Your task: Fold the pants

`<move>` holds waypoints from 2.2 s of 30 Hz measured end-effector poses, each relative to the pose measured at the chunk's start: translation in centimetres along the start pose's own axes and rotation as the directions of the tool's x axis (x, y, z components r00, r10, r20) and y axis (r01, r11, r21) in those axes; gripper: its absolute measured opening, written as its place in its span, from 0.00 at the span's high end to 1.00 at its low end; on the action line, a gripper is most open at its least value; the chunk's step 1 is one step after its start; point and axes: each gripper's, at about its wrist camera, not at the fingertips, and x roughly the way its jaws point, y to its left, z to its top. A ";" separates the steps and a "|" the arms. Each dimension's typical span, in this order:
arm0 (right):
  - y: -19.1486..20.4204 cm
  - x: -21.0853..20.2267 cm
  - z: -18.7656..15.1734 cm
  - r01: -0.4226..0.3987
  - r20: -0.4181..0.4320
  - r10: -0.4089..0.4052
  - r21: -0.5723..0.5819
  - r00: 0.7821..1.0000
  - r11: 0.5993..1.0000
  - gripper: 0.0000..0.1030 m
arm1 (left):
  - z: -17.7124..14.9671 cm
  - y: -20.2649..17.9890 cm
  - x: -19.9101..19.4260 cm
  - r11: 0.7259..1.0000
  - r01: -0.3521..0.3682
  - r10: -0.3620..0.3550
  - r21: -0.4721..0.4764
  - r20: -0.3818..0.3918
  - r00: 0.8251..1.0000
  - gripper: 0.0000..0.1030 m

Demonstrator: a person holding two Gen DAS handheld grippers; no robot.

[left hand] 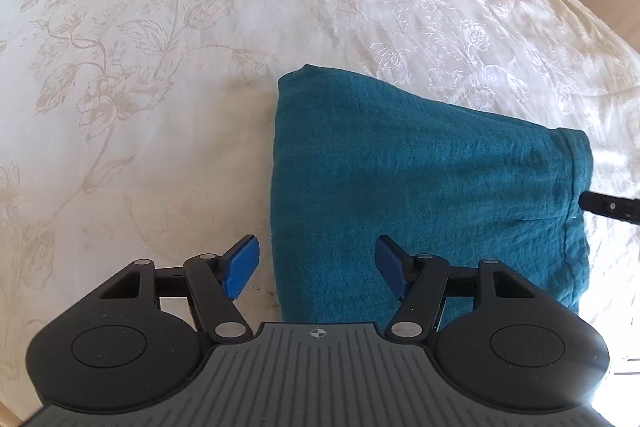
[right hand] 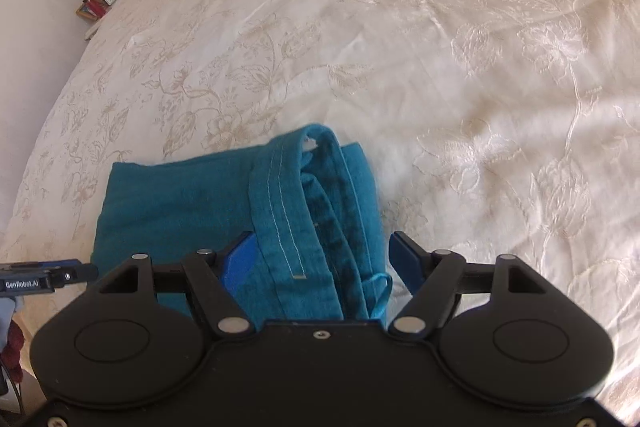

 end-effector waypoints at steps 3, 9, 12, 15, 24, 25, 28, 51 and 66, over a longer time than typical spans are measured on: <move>0.2 0.5 -1.4 0.036 -0.028 -0.038 -0.049 0.999 0.998 0.27 | 0.1 -0.1 0.1 1.000 0.006 -0.005 0.016 -0.007 1.000 0.39; 0.3 1.5 -2.3 0.018 -0.091 -0.022 -0.053 0.996 0.998 0.47 | 0.0 -0.4 0.1 0.999 0.011 -0.011 0.039 -0.018 1.000 0.39; 1.0 1.2 -2.4 0.015 -0.083 -0.021 -0.074 0.996 0.997 0.74 | -0.2 -0.4 0.1 0.999 0.014 -0.013 0.042 -0.022 1.000 0.39; 1.4 0.3 -2.3 -0.008 -0.075 0.005 -0.043 0.997 0.999 0.81 | -0.4 -0.4 0.1 0.999 0.017 -0.016 0.045 -0.023 1.000 0.39; -0.6 -4.4 -3.5 -0.101 -0.047 0.115 0.233 0.992 0.967 0.81 | -0.3 -0.3 -0.5 0.998 0.031 -0.031 0.051 -0.002 1.000 0.39; -0.9 -3.2 -3.9 -0.051 -0.074 0.069 0.221 0.995 0.974 0.80 | -0.4 -0.4 -0.3 0.998 0.031 -0.031 0.051 -0.007 1.000 0.39; -0.6 -0.3 -4.5 0.103 -0.142 -0.084 0.137 0.986 0.985 0.68 | -0.5 -0.6 0.2 0.997 0.032 -0.030 0.065 -0.030 0.999 0.39; 0.5 3.8 -3.5 0.074 -0.082 -0.069 0.056 0.994 0.996 0.17 | -1.7 0.6 4.2 0.992 0.039 -0.040 0.118 0.005 0.999 0.31; -0.6 7.1 -3.0 -0.061 -0.155 0.062 0.008 0.986 0.998 0.00 | -1.0 -1.1 7.9 1.000 0.013 -0.014 -0.016 -0.041 0.999 0.00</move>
